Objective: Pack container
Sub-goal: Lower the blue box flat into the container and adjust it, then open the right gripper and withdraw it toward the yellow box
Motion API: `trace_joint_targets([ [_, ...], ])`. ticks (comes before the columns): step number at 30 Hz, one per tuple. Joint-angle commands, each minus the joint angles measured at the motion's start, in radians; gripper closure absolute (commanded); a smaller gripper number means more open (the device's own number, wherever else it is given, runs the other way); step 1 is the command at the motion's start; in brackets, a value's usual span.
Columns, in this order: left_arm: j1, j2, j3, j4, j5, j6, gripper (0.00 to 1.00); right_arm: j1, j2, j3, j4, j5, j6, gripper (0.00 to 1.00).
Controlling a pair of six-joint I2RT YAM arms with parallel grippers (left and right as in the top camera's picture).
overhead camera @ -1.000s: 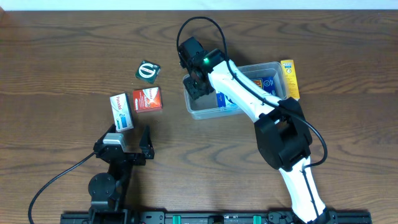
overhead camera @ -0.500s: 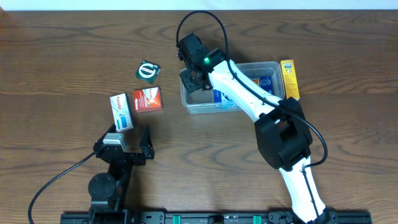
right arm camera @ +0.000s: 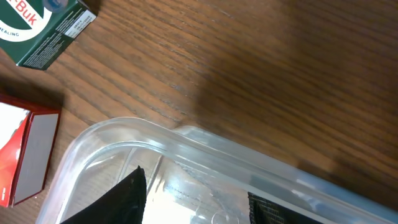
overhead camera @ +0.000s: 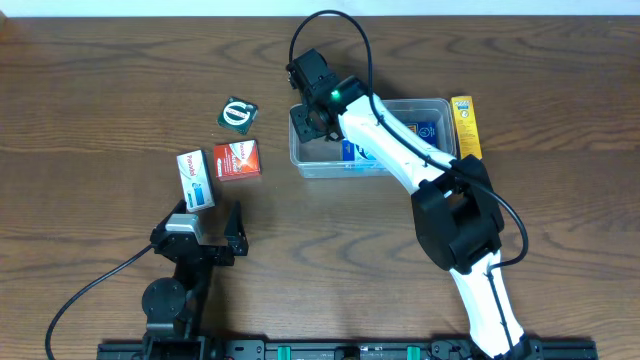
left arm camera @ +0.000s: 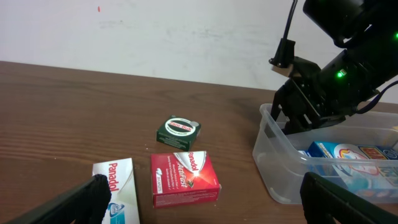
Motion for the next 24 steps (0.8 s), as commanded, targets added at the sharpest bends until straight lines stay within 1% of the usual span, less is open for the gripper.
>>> trace_joint_targets([
  [1,0.004,-0.006,-0.016,-0.035,0.011,0.010,0.02,-0.010,-0.008,0.022,-0.005,0.003,0.019,0.47],
  [5,0.004,-0.006,-0.016,-0.035,0.011,0.010,0.02,-0.010,-0.018,0.058,-0.059,0.003,0.019,0.43],
  [7,0.004,-0.006,-0.016,-0.035,0.011,0.010,0.02,-0.010,-0.033,0.098,-0.116,0.004,0.019,0.41],
  [11,0.004,-0.006,-0.016,-0.035,0.011,0.010,0.02,-0.021,-0.085,0.172,-0.228,0.004,0.021,0.32],
  [15,0.004,-0.006,-0.016,-0.035,0.011,0.010,0.02,-0.062,-0.158,0.221,-0.333,0.015,0.043,0.16],
  [16,0.004,-0.006,-0.016,-0.035,0.011,0.010,0.02,-0.084,-0.184,0.228,-0.359,0.015,0.047,0.06],
  [17,0.004,-0.006,-0.016,-0.035,0.011,0.010,0.02,-0.108,-0.208,0.230,-0.381,0.015,0.052,0.01],
  [20,0.004,-0.006,-0.016,-0.035,0.011,0.010,0.02,-0.191,-0.272,0.230,-0.436,0.011,0.053,0.01],
  [24,0.004,-0.006,-0.016,-0.035,0.011,0.010,0.02,-0.345,-0.342,0.230,-0.526,0.011,0.053,0.01],
])
